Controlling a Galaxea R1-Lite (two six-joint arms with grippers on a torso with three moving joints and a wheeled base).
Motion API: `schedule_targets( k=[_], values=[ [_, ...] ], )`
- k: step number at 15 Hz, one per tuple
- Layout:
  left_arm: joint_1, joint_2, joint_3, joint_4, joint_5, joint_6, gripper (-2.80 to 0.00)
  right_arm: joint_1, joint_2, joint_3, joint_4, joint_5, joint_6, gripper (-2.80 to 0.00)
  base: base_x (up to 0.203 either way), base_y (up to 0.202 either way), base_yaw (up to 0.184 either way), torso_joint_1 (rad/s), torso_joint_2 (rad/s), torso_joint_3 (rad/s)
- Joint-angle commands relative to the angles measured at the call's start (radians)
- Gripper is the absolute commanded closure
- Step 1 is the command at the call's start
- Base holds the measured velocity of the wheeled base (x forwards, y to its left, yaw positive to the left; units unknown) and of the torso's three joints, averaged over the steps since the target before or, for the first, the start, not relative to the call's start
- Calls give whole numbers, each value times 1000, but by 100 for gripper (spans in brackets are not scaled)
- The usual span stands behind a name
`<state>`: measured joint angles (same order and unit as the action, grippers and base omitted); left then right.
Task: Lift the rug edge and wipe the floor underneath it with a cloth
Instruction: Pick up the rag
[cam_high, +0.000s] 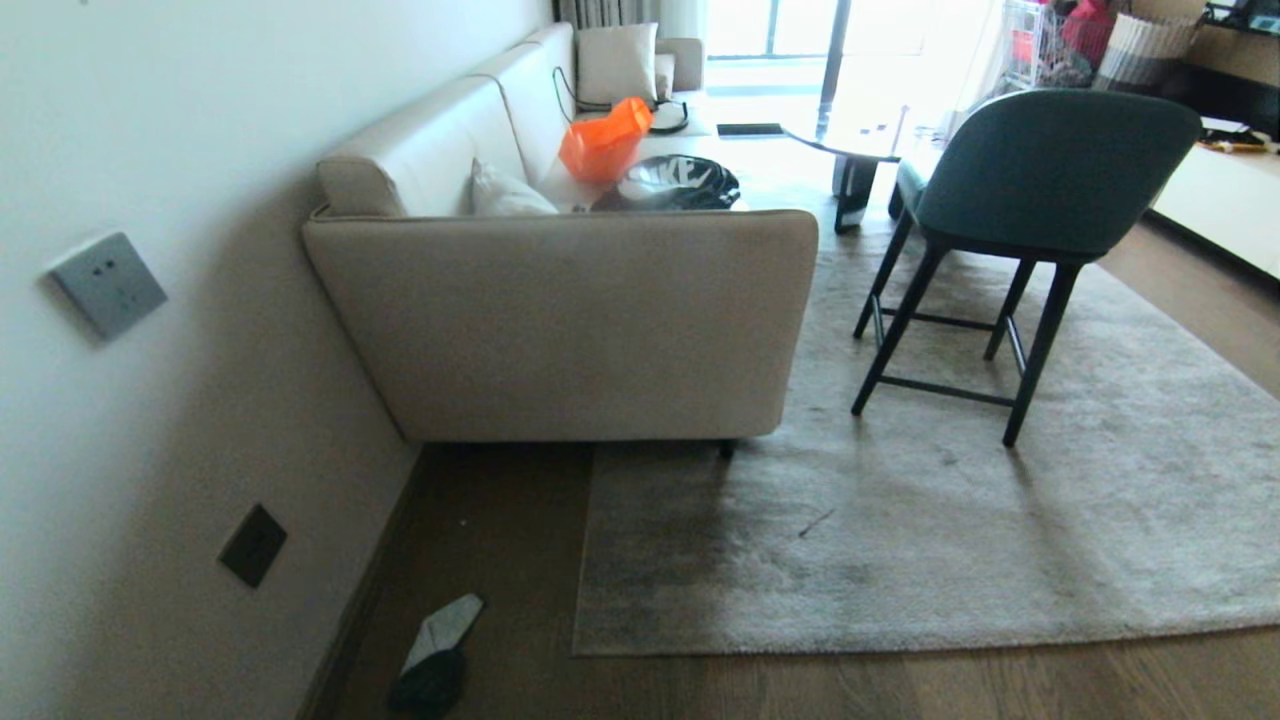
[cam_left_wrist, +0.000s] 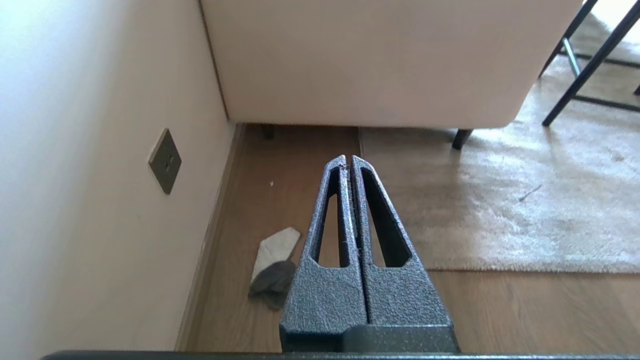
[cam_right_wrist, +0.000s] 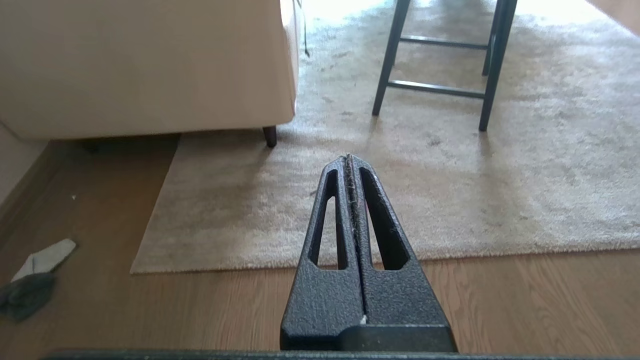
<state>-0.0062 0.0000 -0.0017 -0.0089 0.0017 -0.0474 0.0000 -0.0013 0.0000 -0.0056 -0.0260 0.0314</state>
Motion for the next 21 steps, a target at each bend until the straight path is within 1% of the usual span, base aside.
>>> schedule_targets(
  k=[1,21],
  values=[
    [0,0,0,0,0,0,0,0,1,0,0,0,1,0,0,0,0,2,10,-134],
    [0,0,0,0,0,-2,0,0,1,0,0,0,1,0,0,0,0,3,2,-195]
  ],
)
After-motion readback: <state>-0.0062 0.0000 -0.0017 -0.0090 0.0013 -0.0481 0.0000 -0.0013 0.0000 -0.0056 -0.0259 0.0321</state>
